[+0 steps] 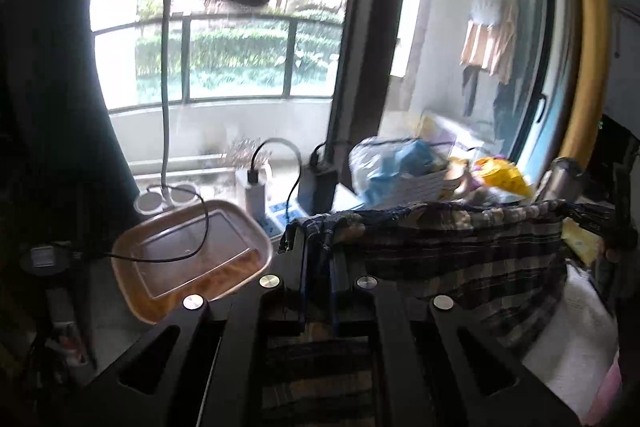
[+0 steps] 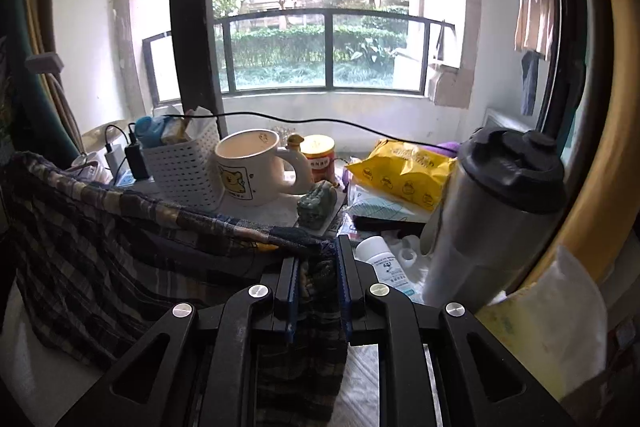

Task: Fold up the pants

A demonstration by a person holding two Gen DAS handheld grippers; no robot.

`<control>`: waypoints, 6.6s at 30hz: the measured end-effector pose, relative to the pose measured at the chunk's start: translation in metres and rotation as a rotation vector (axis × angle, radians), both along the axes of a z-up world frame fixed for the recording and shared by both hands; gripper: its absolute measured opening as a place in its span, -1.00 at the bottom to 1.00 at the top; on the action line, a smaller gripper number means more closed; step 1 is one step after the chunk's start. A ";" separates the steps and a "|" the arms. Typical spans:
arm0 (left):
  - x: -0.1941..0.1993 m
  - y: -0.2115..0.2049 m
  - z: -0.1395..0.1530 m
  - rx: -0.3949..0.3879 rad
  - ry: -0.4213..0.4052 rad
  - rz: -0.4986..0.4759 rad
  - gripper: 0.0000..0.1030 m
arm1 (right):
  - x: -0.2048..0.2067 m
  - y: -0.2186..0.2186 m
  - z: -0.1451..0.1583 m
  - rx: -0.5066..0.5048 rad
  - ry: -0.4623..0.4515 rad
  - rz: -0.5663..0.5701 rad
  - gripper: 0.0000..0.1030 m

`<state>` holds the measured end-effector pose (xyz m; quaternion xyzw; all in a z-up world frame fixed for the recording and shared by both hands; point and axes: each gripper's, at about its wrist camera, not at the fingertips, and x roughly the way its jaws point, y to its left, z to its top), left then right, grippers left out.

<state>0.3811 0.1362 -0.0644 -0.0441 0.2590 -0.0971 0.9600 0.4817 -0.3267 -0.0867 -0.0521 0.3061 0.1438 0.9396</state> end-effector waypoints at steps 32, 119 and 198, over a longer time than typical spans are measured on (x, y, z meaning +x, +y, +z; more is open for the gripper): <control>-0.056 0.039 -0.106 -0.080 0.329 0.182 0.65 | -0.028 -0.001 -0.024 -0.011 0.069 -0.092 0.55; -0.039 -0.003 -0.090 -0.099 0.376 0.040 -0.11 | -0.142 -0.079 -0.050 0.070 0.172 -0.226 0.46; 0.001 -0.063 -0.107 0.121 0.458 -0.026 0.55 | 0.003 0.069 -0.087 -0.047 0.380 0.101 -0.18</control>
